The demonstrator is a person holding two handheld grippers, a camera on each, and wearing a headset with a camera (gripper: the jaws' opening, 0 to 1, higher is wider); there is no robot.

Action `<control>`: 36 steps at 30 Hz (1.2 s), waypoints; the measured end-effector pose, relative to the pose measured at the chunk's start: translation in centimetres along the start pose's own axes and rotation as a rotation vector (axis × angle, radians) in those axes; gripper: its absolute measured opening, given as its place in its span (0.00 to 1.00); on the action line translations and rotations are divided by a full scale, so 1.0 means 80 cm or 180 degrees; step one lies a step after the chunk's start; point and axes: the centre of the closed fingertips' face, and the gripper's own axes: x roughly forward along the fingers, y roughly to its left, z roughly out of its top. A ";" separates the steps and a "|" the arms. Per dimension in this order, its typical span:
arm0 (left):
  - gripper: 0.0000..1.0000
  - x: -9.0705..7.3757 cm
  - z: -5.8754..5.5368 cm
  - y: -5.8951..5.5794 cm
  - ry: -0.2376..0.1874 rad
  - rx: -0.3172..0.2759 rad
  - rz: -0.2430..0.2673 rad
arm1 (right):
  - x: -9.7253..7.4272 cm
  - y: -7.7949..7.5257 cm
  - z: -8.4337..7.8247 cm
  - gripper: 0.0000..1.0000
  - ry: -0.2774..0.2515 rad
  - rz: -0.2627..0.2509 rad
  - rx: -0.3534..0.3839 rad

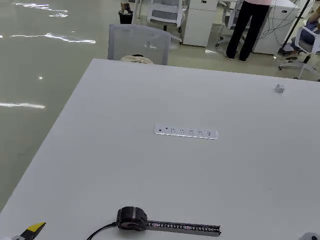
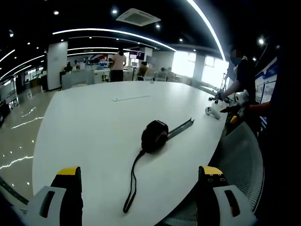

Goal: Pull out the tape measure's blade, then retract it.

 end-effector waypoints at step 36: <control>1.00 0.043 0.053 -0.030 -0.0086 -0.0063 0.0307 | 0.047 -0.003 0.056 0.98 0.0423 0.0567 -0.0851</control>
